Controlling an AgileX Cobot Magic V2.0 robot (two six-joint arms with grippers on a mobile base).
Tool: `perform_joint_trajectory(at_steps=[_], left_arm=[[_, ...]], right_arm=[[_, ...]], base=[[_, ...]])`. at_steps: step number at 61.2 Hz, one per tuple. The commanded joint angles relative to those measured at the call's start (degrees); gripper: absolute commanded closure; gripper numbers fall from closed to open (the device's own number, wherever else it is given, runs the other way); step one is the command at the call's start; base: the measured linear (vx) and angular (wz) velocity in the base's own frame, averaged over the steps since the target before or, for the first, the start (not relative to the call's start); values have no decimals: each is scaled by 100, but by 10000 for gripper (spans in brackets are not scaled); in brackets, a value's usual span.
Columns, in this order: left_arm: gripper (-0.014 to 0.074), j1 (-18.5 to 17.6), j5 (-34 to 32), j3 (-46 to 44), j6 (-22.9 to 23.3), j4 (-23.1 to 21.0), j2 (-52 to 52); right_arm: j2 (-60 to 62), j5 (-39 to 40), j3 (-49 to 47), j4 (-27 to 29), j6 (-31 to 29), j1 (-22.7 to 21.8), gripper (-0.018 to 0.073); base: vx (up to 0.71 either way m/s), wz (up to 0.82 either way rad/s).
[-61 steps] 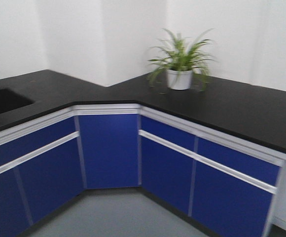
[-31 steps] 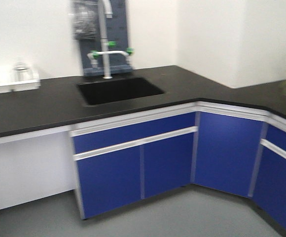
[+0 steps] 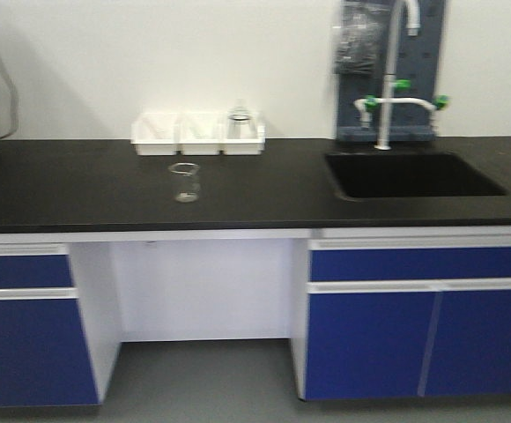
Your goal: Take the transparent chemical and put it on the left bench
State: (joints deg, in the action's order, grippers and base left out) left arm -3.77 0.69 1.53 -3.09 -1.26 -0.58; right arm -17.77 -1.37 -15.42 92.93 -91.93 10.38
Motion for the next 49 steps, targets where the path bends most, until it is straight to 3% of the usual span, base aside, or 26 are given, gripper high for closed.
perform_joint_trajectory(at_steps=[1, 49], left_arm=[[600, -10, -449, 93, 45, -4, -110], [600, -10, -449, 93, 45, -4, -110]], right_arm=[[-35, -72, -174, 11, -53, -22, 564], [-35, -52, -174, 11, -53, -22, 564]], base=[[22, 64], [29, 47]])
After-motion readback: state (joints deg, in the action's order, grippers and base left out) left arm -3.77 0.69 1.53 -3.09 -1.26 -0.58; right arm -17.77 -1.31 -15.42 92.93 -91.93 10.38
